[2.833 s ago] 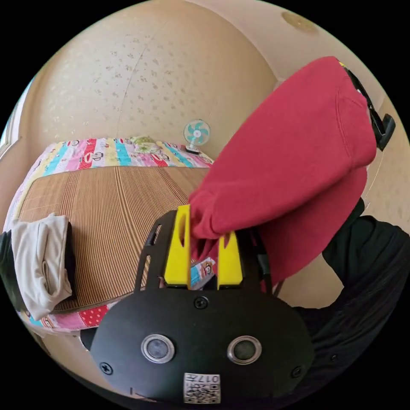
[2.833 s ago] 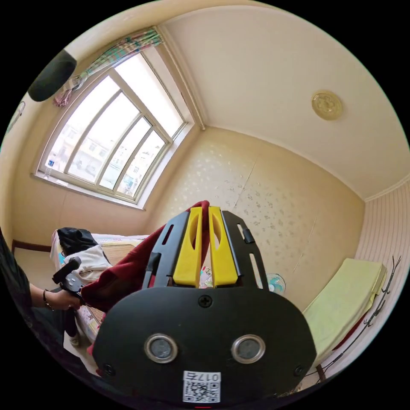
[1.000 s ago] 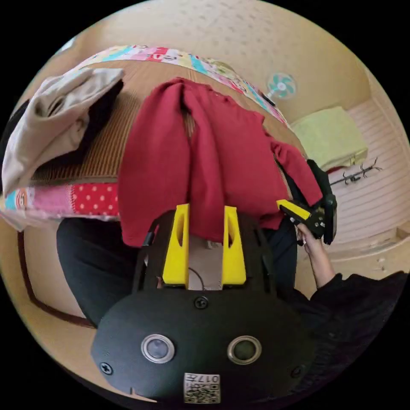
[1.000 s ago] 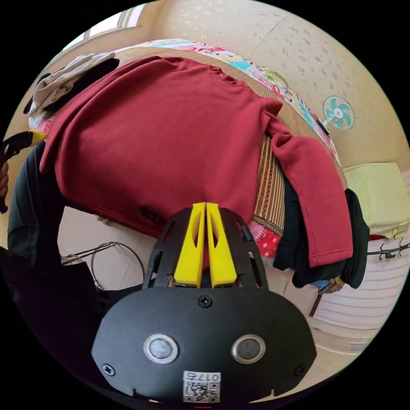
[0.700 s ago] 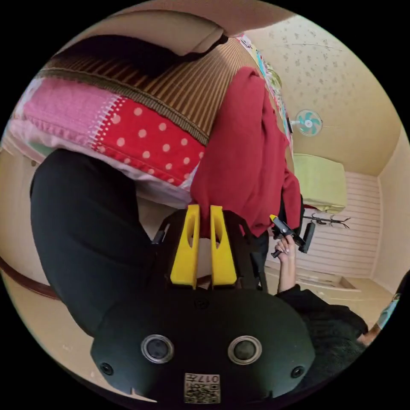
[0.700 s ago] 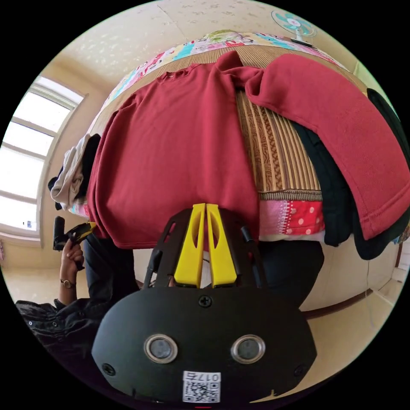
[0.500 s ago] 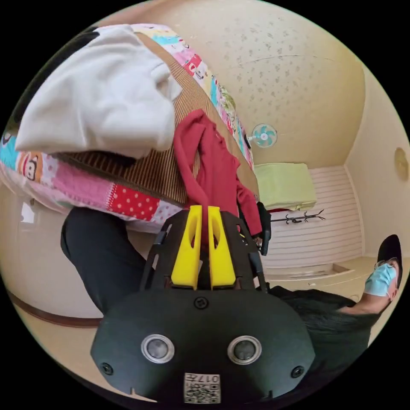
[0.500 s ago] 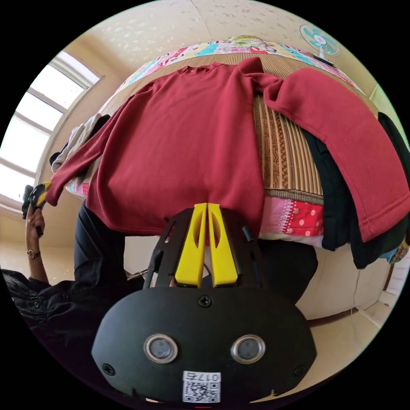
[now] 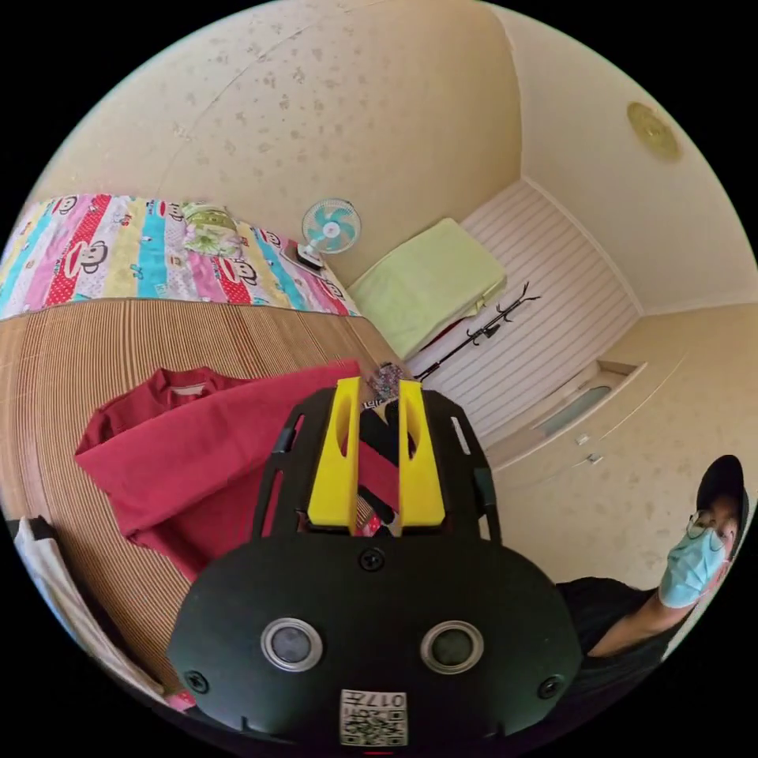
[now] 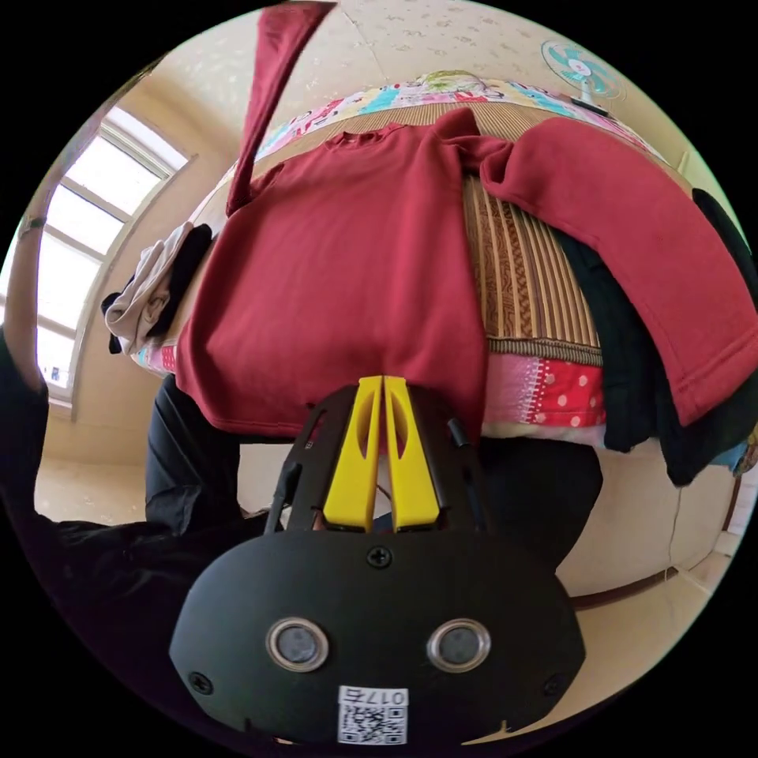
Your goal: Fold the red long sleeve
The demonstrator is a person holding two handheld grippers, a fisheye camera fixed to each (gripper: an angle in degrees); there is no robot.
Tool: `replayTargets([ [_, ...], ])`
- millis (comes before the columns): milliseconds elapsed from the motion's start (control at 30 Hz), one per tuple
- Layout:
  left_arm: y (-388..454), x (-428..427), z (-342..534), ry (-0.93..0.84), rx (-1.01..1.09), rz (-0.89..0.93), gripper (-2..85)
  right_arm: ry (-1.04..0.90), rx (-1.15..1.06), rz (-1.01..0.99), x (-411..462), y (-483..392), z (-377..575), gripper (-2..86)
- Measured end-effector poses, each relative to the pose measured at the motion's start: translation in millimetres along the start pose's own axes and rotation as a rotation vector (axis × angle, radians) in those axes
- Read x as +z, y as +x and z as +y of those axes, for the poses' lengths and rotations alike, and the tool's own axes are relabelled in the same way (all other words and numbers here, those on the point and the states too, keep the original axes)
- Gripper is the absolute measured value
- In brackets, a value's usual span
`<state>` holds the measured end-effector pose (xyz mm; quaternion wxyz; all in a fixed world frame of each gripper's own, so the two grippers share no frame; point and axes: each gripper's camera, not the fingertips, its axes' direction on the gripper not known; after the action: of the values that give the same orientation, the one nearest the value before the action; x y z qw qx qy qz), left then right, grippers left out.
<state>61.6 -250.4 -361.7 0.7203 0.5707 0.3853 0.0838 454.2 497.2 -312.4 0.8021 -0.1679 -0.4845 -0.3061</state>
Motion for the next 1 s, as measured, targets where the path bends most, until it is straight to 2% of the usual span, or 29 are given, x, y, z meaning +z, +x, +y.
replayTargets([
  [33,-0.1,4.6,6.8,0.004,0.002,-0.008,8.4,0.003,0.027,-0.01,-6.4,2.8,4.0,0.8],
  [133,-22.0,14.0,61.6,-0.019,-0.055,-0.213,10.3,0.049,0.045,-0.009,-23.7,6.5,18.2,1.2],
  [200,-62.1,17.6,123.6,-0.127,-0.176,-0.41,12.5,0.1,0.045,-0.015,-35.5,9.2,24.3,1.7],
  [333,-106.9,21.2,220.8,-0.3,-0.313,-0.61,13.3,0.182,0.051,0.01,-50.8,11.0,13.5,4.6],
  [400,-115.6,33.2,270.9,-0.416,-0.34,-0.676,11.6,0.183,0.059,0.029,-48.8,7.6,-0.8,6.3],
  [467,-98.2,35.7,292.8,-0.39,-0.244,-0.738,6.3,0.167,0.076,0.012,-30.7,3.5,-18.5,6.7],
  [533,-85.4,38.3,305.3,-0.442,-0.207,-0.76,4.3,0.161,0.104,0.064,-17.9,-0.4,-21.8,6.1],
  [600,-80.2,24.3,321.9,-0.484,-0.265,-0.763,3.1,0.118,0.053,0.1,-19.1,-12.0,-22.8,5.1],
  [667,-78.9,0.3,334.5,-0.44,-0.332,-0.706,2.6,-0.015,0.077,0.12,-26.8,-13.6,-23.6,3.9],
  [700,-81.0,-15.1,344.5,-0.409,-0.39,-0.666,2.2,-0.009,0.118,0.113,-33.0,-9.8,-20.3,3.6],
  [867,-85.2,-63.3,381.2,-0.255,-0.527,-0.643,0.5,0.631,0.546,0.132,-142.9,37.7,73.0,9.1],
  [933,-85.9,-75.5,388.2,-0.202,-0.551,-0.624,0.2,0.666,0.636,0.129,-149.4,58.8,83.1,10.9],
  [1000,-90.1,-82.9,391.0,-0.168,-0.567,-0.591,0.1,0.551,0.634,0.052,-136.6,79.6,69.4,13.0],
])
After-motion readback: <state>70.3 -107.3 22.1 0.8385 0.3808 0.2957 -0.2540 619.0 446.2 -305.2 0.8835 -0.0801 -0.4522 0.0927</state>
